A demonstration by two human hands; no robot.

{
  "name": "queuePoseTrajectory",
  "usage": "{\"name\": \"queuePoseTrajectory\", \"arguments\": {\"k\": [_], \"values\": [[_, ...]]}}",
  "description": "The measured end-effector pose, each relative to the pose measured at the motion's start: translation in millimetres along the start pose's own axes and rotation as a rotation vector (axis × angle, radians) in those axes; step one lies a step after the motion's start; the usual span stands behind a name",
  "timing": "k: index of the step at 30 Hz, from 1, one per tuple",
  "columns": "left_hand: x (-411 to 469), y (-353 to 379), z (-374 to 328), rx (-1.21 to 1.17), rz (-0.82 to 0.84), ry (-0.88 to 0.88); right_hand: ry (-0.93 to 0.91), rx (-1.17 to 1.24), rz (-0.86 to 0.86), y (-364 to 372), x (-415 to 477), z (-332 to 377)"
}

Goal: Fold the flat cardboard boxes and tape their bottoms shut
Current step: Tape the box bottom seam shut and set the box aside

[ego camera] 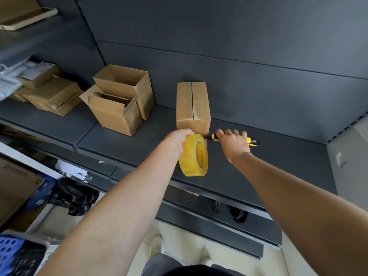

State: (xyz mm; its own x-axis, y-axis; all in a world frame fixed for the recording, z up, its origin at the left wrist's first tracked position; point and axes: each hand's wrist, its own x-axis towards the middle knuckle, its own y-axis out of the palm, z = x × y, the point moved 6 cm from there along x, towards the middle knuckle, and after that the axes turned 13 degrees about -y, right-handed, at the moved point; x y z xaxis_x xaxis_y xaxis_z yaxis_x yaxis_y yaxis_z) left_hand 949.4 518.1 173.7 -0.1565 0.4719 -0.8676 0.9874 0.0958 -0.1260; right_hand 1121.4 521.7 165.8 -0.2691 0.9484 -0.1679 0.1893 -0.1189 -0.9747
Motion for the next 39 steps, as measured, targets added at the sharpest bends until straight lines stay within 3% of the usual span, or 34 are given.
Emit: {"name": "queuePoseTrajectory", "arguments": {"k": [5, 13, 20, 27, 30, 32, 34, 37, 39], "values": [[8.1, 0.0, 7.5, 0.142, 0.013, -0.022, 0.027, 0.055, 0.063, 23.2, -2.7, -8.0], [11.8, 39.2, 17.3, 0.259, 0.214, 0.059, 0.285, 0.178, 0.342, 63.2, -33.4, -49.3], [7.3, 83.1, 20.9, 0.356, 0.284, 0.118, 0.398, 0.31, 0.311, 83.3, -55.3, -73.5], [4.2, 108.3, 20.4, 0.401, 0.236, 0.194, 0.396, 0.36, 0.259, 85.3, -60.1, -86.4], [5.2, 111.7, 18.9, 0.413, 0.191, 0.211, 0.355, 0.376, 0.159, 79.5, -58.2, -87.5], [4.7, 114.5, 18.4, 0.418, 0.158, 0.216, 0.317, 0.51, 0.044, 72.1, -56.3, -87.4], [2.7, 117.8, 16.8, 0.412, 0.125, 0.231, 0.275, 0.803, -0.03, 66.7, -56.1, -83.7], [-2.5, 125.7, 15.4, 0.418, 0.11, 0.259, 0.238, 1.188, 0.017, 63.3, -62.8, -70.7], [-7.1, 132.3, 17.0, 0.444, 0.133, 0.273, 0.239, 1.198, -0.009, 60.5, -66.6, -70.1]]}}
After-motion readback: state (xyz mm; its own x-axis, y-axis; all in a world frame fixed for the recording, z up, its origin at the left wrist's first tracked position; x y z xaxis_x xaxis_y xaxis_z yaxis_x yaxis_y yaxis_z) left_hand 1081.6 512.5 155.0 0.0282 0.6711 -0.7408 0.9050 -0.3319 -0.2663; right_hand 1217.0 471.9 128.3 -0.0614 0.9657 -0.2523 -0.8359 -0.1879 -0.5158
